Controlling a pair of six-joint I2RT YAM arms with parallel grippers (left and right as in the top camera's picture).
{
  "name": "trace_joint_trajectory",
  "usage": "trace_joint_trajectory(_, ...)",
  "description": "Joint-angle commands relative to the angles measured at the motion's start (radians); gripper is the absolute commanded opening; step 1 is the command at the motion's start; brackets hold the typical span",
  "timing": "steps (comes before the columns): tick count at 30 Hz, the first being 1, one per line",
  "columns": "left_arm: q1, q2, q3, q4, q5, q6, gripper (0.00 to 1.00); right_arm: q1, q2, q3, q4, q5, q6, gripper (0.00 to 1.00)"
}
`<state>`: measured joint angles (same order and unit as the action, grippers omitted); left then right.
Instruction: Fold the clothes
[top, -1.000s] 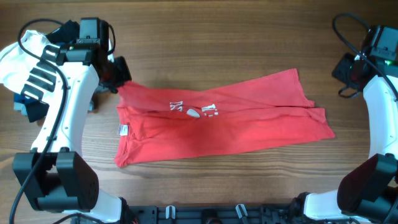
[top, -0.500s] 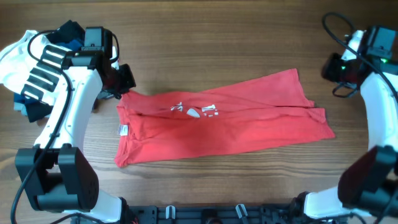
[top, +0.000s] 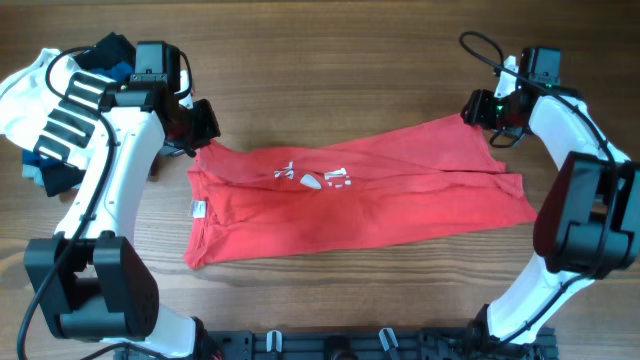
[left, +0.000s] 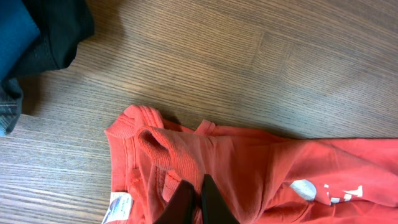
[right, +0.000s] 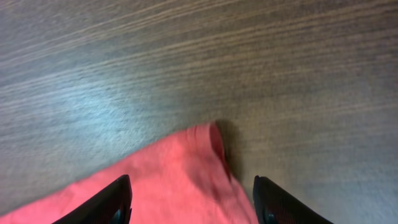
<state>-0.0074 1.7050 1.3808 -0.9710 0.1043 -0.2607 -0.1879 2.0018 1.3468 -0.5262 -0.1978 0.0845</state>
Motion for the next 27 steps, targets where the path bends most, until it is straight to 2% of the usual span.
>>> trace_joint_trajectory(1,0.004,-0.014,-0.006,0.002,0.018,-0.009,0.04,-0.001,0.026,0.001,0.034,0.013,0.024,0.63)
trace_joint_trajectory(14,0.003,-0.014,-0.006,0.002,0.018,-0.009,0.04,0.029,0.112,0.001,0.087,0.017,0.022,0.61)
trace_joint_trajectory(17,0.003,-0.014,-0.006,0.002,0.018,-0.009,0.04,0.043,0.117,0.001,0.097,0.03,0.021,0.43)
trace_joint_trajectory(20,0.003,-0.014,-0.006,0.002,0.018,-0.009,0.04,0.045,0.117,0.001,0.089,0.072,0.024,0.1)
trace_joint_trajectory(21,0.004,-0.014,-0.006,0.002,0.018,-0.009,0.04,0.045,0.117,0.001,0.084,0.084,0.023,0.04)
trace_joint_trajectory(27,0.004,-0.014,-0.006,0.004,0.018,-0.009,0.04,0.044,0.107,0.002,0.045,0.193,0.057,0.04)
